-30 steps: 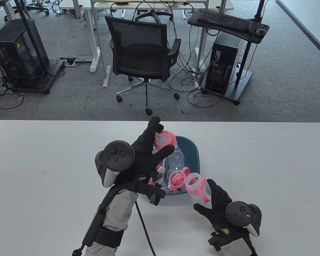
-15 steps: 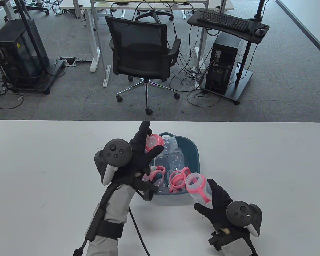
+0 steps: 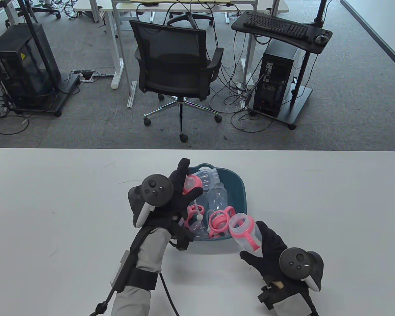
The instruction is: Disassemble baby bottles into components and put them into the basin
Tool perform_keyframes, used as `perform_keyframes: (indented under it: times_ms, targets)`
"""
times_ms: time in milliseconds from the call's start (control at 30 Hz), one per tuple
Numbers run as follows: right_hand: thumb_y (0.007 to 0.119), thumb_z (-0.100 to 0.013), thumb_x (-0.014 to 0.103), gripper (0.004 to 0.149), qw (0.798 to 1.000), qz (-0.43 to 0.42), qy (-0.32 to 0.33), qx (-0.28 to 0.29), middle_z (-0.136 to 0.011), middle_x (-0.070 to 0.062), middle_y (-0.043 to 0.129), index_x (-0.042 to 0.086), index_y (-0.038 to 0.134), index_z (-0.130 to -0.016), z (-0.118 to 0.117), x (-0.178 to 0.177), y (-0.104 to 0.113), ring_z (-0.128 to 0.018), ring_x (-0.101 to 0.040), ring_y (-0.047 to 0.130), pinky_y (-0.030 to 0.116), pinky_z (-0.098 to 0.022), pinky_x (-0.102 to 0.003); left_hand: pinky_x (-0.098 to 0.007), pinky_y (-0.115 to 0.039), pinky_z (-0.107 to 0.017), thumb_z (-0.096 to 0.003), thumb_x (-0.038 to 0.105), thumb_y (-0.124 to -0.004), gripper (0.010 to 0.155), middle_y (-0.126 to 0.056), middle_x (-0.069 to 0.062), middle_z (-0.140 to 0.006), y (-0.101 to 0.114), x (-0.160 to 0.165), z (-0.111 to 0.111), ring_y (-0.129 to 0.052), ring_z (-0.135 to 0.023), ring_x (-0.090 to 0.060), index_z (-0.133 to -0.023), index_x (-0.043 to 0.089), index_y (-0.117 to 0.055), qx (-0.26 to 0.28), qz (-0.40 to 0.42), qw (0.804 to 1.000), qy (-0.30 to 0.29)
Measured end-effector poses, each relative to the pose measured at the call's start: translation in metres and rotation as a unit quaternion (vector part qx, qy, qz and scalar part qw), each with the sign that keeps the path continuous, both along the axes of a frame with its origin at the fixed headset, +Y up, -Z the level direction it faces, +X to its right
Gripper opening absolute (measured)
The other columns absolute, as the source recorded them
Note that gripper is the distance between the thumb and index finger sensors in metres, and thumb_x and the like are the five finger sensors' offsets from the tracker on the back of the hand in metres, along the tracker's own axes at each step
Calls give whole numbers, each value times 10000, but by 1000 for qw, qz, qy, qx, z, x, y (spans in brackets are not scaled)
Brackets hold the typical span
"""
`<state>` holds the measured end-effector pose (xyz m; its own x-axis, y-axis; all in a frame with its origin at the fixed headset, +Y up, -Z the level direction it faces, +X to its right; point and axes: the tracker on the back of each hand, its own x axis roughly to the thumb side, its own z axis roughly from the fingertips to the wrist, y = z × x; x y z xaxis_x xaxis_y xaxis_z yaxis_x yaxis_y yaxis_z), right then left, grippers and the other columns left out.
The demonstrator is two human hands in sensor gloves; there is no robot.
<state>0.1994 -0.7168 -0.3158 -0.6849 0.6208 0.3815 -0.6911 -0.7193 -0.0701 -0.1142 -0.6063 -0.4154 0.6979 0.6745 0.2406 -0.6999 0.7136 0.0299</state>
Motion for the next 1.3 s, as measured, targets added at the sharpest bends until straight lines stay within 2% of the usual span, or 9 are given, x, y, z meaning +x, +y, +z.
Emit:
perform_keyframes:
  times_ms: [467, 667, 867, 1033, 1167, 1300]
  targets:
    - [867, -485, 468, 920, 1000, 4, 4, -3, -1051, -191, 530, 97, 300, -1108, -1, -1, 0, -908, -474, 610, 477, -660, -689, -549, -534, -762, -454, 461, -851, 834, -562, -6, -1089, -51, 18, -13, -724, -1011, -334, -1104, 349, -340, -65, -61, 996, -9]
    - [867, -486, 468, 918, 1000, 7, 6, -5, -1051, -190, 532, 97, 303, -1108, -1, -3, -1, -908, -475, 610, 478, -658, -690, -550, -536, -759, -450, 456, -855, 831, -570, -1, -1087, -65, 22, -15, -732, -1011, -332, -1102, 350, -351, -93, -96, 991, -20]
    - [867, -484, 469, 921, 1000, 9, 5, -7, -1049, -191, 533, 94, 302, -1108, -1, -3, -1, -906, -476, 612, 479, -657, -690, -556, -512, -768, -445, 440, -868, 827, -564, 8, -1093, -75, 27, -15, -716, -1027, -329, -1098, 364, -366, -113, -152, 981, -26]
    - [867, -485, 468, 920, 1000, 6, 8, -5, -1050, -191, 531, 95, 301, -1108, 0, -4, -1, -907, -475, 610, 477, -657, -691, -568, -471, -779, -450, 427, -865, 835, -488, 4, -1121, -79, 30, -11, -628, -1079, -332, -1100, 363, -345, -106, -189, 976, -8]
    - [867, -484, 468, 919, 1000, 9, 8, -5, -1049, -192, 533, 96, 303, -1107, 0, -4, -1, -906, -476, 611, 479, -656, -691, -580, -382, -794, -443, 449, -859, 870, -392, -5, -1144, -76, 26, -9, -527, -1116, -343, -1101, 363, -297, -96, -181, 979, -2]
    - [867, -484, 468, 920, 1000, 9, 8, -5, -1049, -191, 532, 96, 303, -1108, 0, -4, -1, -907, -476, 610, 478, -657, -690, -581, -370, -796, -447, 450, -853, 863, -383, -3, -1145, -65, 18, 0, -512, -1120, -341, -1101, 362, -296, -68, -143, 987, -9]
